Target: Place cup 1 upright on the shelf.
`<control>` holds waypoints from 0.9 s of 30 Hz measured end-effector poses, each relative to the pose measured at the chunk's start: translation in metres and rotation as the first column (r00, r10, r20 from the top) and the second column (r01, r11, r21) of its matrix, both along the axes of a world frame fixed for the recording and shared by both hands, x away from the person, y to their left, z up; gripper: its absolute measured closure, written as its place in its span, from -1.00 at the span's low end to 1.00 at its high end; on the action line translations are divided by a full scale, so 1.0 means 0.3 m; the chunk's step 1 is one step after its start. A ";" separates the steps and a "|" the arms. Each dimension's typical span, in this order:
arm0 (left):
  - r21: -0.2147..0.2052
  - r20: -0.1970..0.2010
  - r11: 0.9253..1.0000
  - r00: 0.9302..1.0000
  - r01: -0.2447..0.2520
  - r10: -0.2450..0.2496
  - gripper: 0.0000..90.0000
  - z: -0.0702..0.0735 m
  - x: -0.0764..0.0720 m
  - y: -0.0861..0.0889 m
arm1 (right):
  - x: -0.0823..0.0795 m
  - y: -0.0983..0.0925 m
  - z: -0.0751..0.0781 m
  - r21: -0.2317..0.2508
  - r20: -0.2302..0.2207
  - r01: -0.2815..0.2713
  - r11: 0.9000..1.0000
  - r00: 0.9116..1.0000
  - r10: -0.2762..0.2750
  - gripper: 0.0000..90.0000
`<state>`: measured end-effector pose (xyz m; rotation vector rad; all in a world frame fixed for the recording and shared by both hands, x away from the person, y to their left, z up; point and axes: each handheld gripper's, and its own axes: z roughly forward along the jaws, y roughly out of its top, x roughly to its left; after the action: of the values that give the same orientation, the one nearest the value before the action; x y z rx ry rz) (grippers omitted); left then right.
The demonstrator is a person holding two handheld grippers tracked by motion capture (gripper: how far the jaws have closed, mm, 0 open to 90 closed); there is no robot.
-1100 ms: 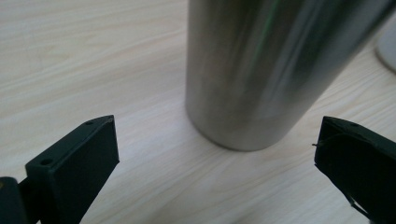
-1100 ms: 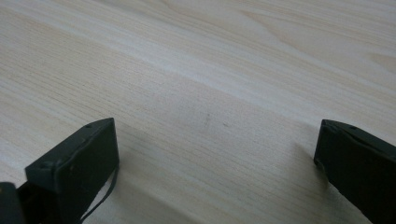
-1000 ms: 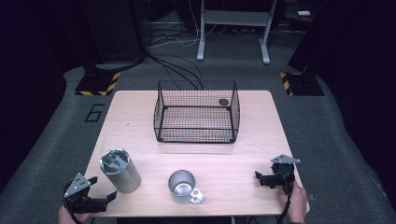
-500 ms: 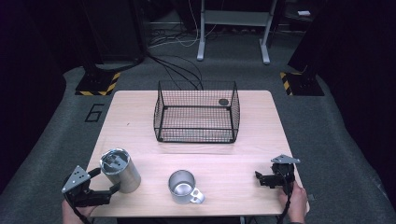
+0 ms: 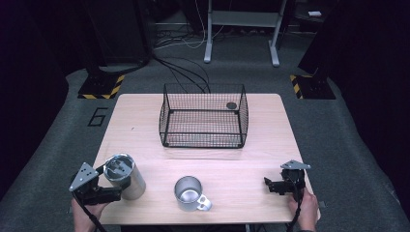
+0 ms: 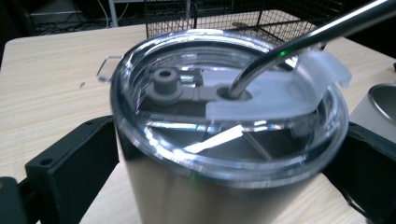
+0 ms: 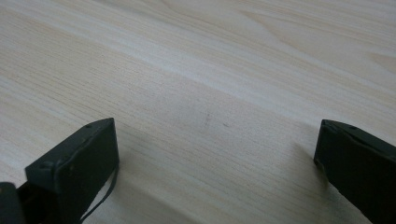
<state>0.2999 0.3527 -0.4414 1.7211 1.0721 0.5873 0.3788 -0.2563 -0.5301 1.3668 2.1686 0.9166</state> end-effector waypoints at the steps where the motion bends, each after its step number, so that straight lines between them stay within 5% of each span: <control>1: -0.001 0.005 1.000 1.000 -0.004 0.004 -0.99 0.000 0.003 -0.005 | 0.000 0.000 0.000 -0.001 0.000 -0.001 1.000 1.000 0.001 -1.00; 12: -0.006 0.022 1.000 0.999 -0.029 0.029 -0.99 -0.008 0.029 -0.027 | 0.000 0.000 0.000 -0.001 0.000 -0.001 1.000 1.000 0.001 -1.00; 27: 0.050 0.045 0.997 0.998 -0.052 0.049 -0.92 -0.012 0.025 -0.048 | 0.000 0.000 0.000 0.000 0.000 0.000 1.000 1.000 0.000 -1.00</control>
<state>0.3075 0.3383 -0.4452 1.7213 1.0806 0.6863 0.3787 -0.2562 -0.5301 1.3668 2.1691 0.9160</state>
